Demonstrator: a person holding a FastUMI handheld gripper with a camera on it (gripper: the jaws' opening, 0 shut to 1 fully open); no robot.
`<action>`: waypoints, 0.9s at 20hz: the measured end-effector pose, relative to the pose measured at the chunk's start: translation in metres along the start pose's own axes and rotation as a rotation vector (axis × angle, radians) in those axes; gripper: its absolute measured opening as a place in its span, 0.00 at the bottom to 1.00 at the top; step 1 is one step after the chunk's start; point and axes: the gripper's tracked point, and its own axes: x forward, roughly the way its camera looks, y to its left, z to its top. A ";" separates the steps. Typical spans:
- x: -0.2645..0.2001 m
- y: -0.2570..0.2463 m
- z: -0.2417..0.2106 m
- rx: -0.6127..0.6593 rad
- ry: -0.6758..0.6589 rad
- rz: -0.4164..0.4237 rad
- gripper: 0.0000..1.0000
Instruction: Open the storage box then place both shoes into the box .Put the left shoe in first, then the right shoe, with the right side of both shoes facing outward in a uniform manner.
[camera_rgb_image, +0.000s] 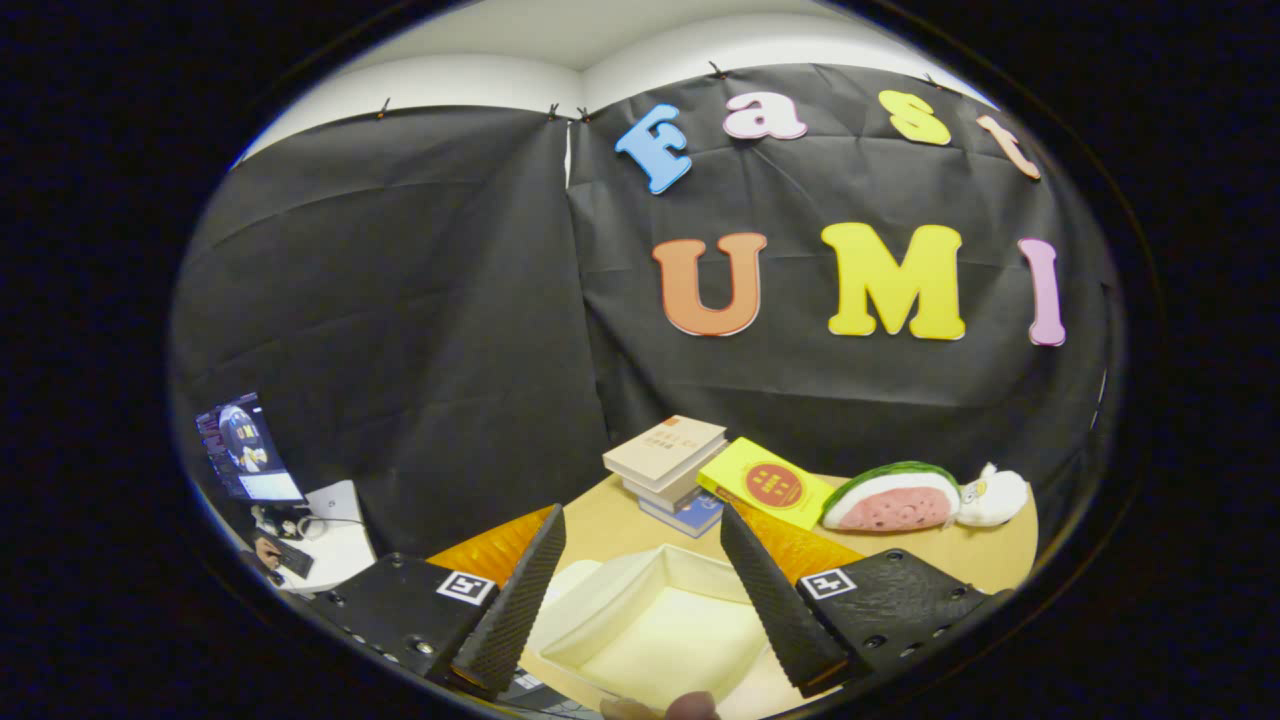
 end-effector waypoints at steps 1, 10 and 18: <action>-0.008 -0.018 -0.002 -0.004 -0.009 -0.020 0.95; -0.075 -0.180 -0.075 0.029 0.020 -0.174 0.95; -0.096 -0.273 -0.171 0.096 0.168 -0.259 0.95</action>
